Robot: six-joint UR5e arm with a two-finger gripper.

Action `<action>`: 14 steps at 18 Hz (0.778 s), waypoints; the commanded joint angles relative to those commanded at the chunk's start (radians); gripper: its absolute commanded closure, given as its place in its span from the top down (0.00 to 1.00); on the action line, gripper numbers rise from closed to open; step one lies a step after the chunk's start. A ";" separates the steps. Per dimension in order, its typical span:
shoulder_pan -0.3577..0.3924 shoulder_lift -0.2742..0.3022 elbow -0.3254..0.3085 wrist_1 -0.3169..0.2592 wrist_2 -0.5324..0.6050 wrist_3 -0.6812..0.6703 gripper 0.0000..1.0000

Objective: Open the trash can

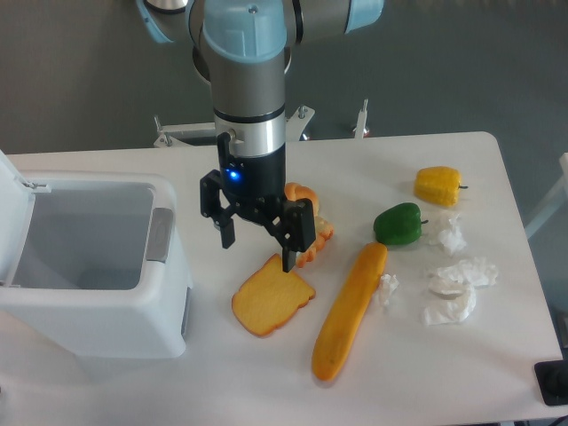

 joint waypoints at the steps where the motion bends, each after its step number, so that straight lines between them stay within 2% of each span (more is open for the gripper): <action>1: 0.008 0.000 -0.005 -0.002 -0.001 0.008 1.00; 5: 0.032 -0.009 -0.008 -0.003 0.002 0.089 1.00; 14: 0.045 -0.014 -0.005 0.002 -0.001 0.092 1.00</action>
